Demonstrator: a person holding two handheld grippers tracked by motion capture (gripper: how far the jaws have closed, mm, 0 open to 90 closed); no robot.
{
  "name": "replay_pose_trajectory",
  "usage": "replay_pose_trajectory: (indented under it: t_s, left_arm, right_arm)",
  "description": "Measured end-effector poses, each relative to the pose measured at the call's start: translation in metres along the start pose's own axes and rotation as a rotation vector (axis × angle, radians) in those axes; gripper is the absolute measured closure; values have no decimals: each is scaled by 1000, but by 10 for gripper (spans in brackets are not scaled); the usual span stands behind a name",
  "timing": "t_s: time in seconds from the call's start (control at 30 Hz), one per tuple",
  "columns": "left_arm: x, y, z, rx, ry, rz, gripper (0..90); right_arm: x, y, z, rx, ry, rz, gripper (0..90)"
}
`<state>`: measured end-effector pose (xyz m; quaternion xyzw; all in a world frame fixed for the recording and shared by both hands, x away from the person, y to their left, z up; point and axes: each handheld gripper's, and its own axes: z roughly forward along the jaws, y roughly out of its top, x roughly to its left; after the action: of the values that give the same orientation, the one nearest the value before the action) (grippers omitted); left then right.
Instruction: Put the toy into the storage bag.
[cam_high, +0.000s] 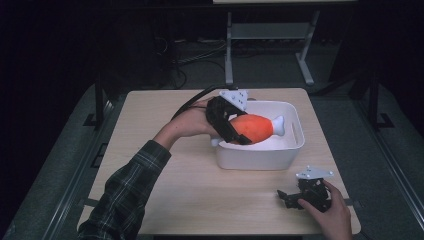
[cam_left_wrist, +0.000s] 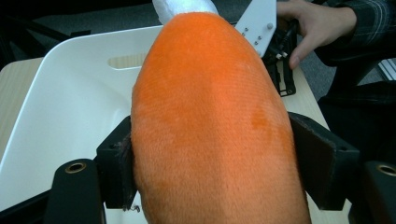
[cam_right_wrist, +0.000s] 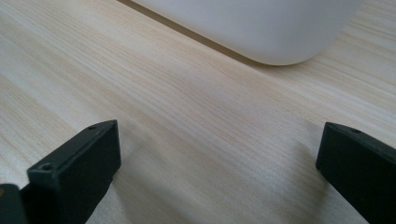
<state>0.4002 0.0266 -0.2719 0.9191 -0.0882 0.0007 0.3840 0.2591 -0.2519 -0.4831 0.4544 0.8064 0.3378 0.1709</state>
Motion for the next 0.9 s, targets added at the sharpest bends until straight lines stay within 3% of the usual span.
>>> replay_pose_trajectory:
  t_s: [0.13, 0.43, 0.6, 0.9]
  left_arm:
    - [7, 2, 3, -27, -10, 2, 254]
    - [19, 5, 17, 15, -28, 16, 253]
    - [24, 5, 28, 14, -44, 8, 254]
    - [32, -1, 48, 56, -61, -1, 252]
  right_arm:
    - [0, 0, 0, 0, -1, -1, 0]
    - [0, 0, 0, 0, -1, -1, 0]
    - [0, 0, 0, 1, -1, 0, 0]
    - [0, 0, 0, 0, -1, 0, 0]
